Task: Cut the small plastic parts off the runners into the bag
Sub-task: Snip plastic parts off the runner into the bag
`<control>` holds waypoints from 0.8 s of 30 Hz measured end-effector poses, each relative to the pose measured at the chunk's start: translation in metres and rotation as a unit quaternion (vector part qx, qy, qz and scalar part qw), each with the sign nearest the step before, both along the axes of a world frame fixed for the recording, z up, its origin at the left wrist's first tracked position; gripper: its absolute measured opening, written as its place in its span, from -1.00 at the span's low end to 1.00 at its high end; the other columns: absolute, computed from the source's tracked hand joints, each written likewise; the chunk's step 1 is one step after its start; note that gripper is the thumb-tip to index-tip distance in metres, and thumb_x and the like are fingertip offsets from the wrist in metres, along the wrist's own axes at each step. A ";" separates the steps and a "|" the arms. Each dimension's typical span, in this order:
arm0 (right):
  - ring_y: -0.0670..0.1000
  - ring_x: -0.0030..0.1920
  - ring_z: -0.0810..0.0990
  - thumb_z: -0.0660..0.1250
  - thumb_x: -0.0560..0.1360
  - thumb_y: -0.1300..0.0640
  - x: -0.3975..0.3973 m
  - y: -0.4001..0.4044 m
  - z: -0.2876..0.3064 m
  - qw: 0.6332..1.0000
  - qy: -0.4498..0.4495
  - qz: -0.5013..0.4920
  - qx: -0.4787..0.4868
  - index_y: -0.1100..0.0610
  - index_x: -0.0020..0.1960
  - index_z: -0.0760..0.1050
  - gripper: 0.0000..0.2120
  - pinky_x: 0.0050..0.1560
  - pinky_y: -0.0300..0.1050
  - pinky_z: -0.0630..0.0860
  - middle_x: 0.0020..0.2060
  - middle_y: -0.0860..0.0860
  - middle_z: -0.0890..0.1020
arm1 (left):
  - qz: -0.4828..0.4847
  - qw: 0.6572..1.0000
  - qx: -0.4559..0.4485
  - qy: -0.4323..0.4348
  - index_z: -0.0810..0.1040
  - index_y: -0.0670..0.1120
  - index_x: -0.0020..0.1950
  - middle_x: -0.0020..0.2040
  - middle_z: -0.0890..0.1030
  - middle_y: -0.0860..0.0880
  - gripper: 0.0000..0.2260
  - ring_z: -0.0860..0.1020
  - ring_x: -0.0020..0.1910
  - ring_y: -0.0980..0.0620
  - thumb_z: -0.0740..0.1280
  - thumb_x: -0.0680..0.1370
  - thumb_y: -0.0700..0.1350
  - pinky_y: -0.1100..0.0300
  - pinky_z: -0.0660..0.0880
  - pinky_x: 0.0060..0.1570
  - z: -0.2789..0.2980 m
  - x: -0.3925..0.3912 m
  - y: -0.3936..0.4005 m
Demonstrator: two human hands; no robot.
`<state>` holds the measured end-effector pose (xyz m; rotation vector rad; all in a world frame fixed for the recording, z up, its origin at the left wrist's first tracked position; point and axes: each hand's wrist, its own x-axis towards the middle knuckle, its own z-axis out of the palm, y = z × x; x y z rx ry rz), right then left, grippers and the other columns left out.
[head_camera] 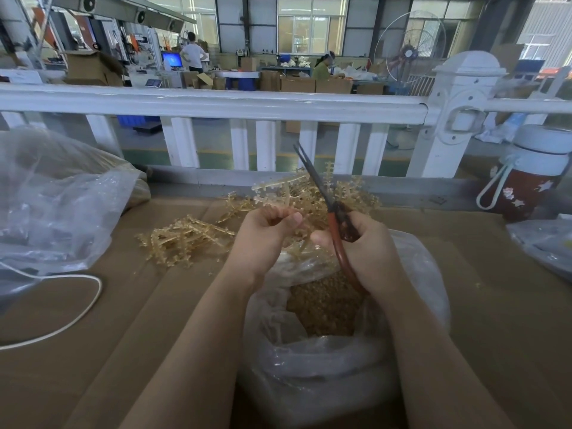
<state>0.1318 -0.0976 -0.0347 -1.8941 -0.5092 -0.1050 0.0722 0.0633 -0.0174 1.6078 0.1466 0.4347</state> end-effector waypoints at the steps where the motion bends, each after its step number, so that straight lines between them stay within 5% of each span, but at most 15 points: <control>1: -0.32 -0.17 0.60 0.46 0.12 -0.49 0.000 -0.001 -0.002 0.999 -0.019 -0.012 -0.038 -0.19 -0.11 0.57 -0.50 -0.24 -0.26 0.45 -0.21 -0.37 0.64 | 0.018 1.000 0.005 -0.002 0.68 -0.01 -0.30 -0.20 0.71 0.04 -0.74 0.64 -0.01 0.07 0.38 0.59 -0.14 0.05 0.45 0.24 0.001 0.000 0.002; 9: -0.39 -0.17 0.48 0.23 0.18 -0.65 -0.002 -0.002 -0.006 0.972 -0.133 -0.039 -0.193 -0.26 -0.05 0.43 -0.43 -0.31 -0.43 0.26 -0.26 -0.35 0.54 | 0.058 0.998 0.026 -0.021 0.65 -0.07 -0.21 -0.20 0.70 -0.04 -0.78 0.60 -0.20 0.14 0.33 0.60 -0.23 0.22 0.45 -0.10 0.005 -0.003 0.011; 12: -0.34 -0.17 0.48 0.22 0.19 -0.63 -0.003 -0.003 -0.005 0.971 -0.138 -0.033 -0.193 -0.23 -0.04 0.44 -0.42 -0.29 -0.39 0.28 -0.23 -0.33 0.54 | 0.052 0.998 0.010 -0.030 0.67 -0.07 -0.18 -0.09 0.69 -0.15 -0.81 0.60 -0.13 0.08 0.34 0.59 -0.24 0.19 0.43 -0.05 0.005 -0.003 0.014; 21: -0.33 -0.18 0.46 0.29 0.25 -0.58 -0.002 -0.003 -0.005 0.966 -0.139 -0.038 -0.216 -0.21 -0.01 0.47 -0.46 -0.30 -0.39 0.28 -0.24 -0.33 0.54 | 0.001 0.999 -0.002 -0.049 0.70 0.07 -0.32 -0.21 0.71 0.07 -0.61 0.64 -0.11 0.15 0.32 0.58 -0.31 0.23 0.43 0.00 0.004 -0.004 0.013; 24: -0.33 -0.19 0.46 0.25 0.23 -0.61 -0.003 -0.002 -0.004 0.965 -0.146 -0.042 -0.215 -0.23 -0.02 0.46 -0.45 -0.31 -0.39 0.29 -0.25 -0.34 0.53 | -0.006 0.998 -0.011 -0.058 0.70 0.08 -0.32 -0.21 0.71 0.07 -0.61 0.65 -0.15 0.18 0.32 0.58 -0.32 0.41 0.49 -0.12 0.005 -0.005 0.013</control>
